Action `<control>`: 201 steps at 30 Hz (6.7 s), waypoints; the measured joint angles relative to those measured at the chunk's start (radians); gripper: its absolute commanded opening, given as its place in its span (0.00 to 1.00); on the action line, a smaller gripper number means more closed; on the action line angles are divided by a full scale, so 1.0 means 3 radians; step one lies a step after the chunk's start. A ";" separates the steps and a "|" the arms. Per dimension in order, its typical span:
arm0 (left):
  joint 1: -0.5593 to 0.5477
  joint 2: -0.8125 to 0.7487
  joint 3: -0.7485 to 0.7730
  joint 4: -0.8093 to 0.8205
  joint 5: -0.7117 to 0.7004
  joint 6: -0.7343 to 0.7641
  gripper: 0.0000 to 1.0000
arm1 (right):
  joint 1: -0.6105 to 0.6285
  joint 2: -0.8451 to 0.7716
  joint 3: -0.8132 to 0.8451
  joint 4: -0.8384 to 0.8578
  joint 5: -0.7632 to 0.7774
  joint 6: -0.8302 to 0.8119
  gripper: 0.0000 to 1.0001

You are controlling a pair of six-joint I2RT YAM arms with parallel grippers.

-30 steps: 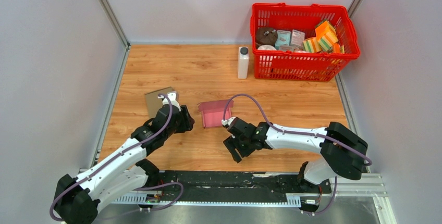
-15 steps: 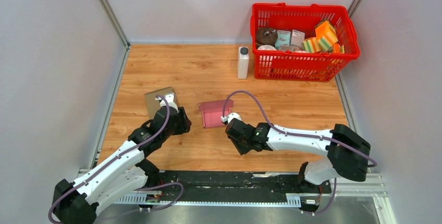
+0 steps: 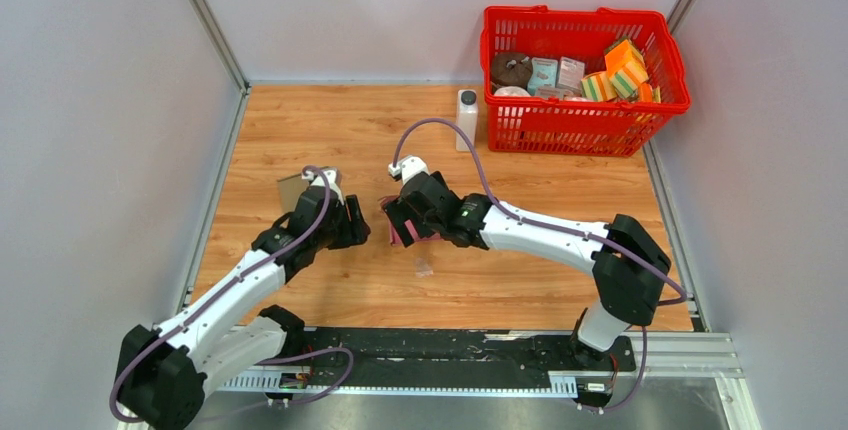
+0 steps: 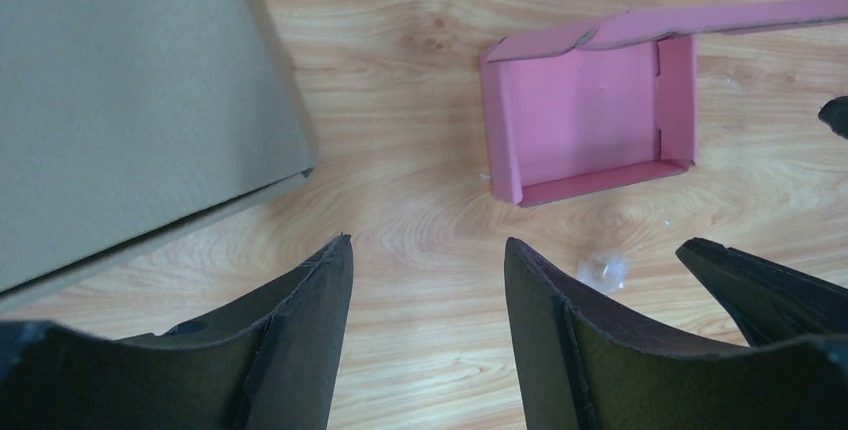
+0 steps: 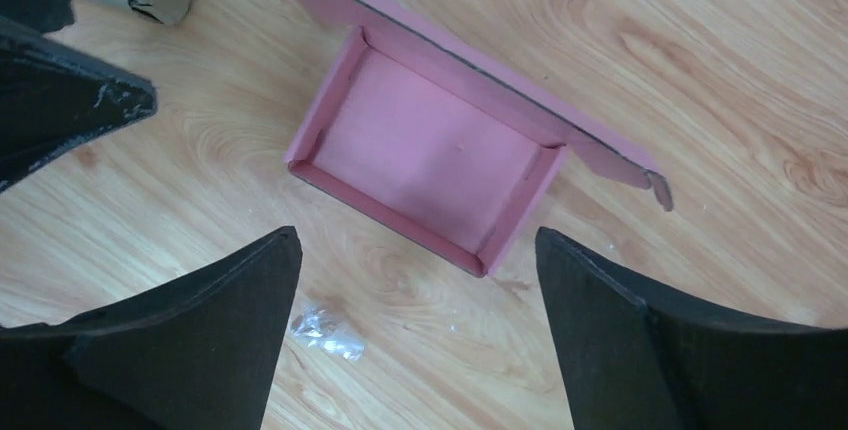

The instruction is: Fold the paper box

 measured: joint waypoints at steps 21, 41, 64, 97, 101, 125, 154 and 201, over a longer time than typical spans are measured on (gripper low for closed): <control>0.0013 -0.0142 -0.0202 0.0367 0.0128 0.0109 0.60 | 0.0225 -0.0415 -0.0980 0.0312 -0.0622 0.0346 0.74; 0.0013 -0.0411 -0.0217 0.0158 0.0003 0.0038 0.60 | 0.0381 0.0233 -0.0638 0.0318 -0.0264 0.0343 0.10; 0.0013 0.1217 0.0749 0.0530 0.0251 0.0711 0.55 | -0.1254 -0.0314 -0.0525 0.0444 -0.1205 -0.0596 0.70; 0.0013 0.1504 0.0749 0.0813 0.0568 0.0998 0.30 | -0.1284 -0.0032 -0.0540 0.0805 -0.1565 -0.0729 0.18; 0.0015 0.1508 0.0749 0.0857 0.0577 0.1015 0.22 | -0.1284 -0.0032 -0.0540 0.0796 -0.1568 -0.0720 0.12; -0.0707 0.1593 0.0562 0.1280 -0.1078 0.0529 0.00 | -0.0287 0.0141 -0.0532 0.1061 0.1092 0.0537 0.00; -0.1128 0.1459 -0.0230 0.2087 -0.1376 0.0107 0.00 | 0.0148 0.0078 -0.1728 0.2586 0.1701 0.1057 0.07; 0.0017 0.1569 0.0294 0.1542 0.1523 -0.0314 0.12 | -0.1319 -0.0256 -0.1052 0.0856 -0.2054 0.1302 0.51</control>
